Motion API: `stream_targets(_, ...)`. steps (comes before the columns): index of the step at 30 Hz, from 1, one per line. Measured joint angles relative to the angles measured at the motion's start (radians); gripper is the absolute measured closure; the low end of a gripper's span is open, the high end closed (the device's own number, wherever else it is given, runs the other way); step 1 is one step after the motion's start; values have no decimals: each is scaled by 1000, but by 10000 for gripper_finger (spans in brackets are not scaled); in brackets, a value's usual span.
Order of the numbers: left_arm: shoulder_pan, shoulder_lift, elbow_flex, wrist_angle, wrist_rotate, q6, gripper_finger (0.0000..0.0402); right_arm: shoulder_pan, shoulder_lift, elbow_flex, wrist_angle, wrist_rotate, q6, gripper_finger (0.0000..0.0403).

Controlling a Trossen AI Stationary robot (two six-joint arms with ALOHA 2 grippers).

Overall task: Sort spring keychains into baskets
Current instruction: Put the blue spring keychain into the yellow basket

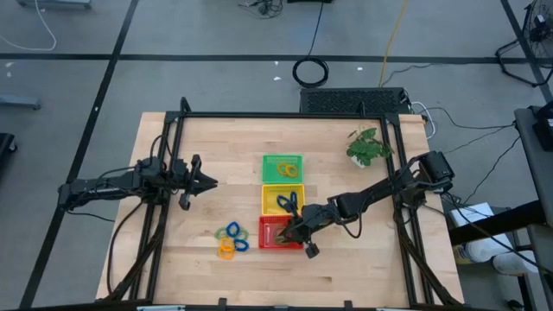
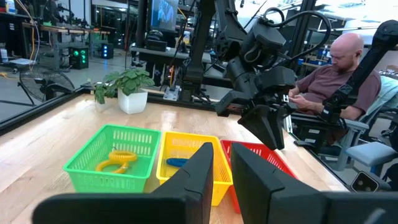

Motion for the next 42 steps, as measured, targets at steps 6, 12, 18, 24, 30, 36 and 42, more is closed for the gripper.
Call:
stream_targets(6,0,0,0,0,0,0,341,0,-17,0,-17,0,0,301)
stream_targets(12,0,0,0,0,0,0,341,-13,-155,-25,-113,53,39,309)
stream_targets(18,0,0,0,0,0,0,341,-57,-377,-190,-137,172,89,320)
stream_targets(24,0,0,0,1,0,0,341,-122,-701,-441,-80,263,130,325)
stream_targets(30,0,0,0,-4,0,0,341,-197,-1038,-650,9,292,64,326)
stream_targets(36,0,0,0,0,0,0,341,-310,-1293,-809,37,287,106,326)
stream_targets(42,0,0,0,-1,0,0,341,-397,-1436,-865,-23,193,120,326)
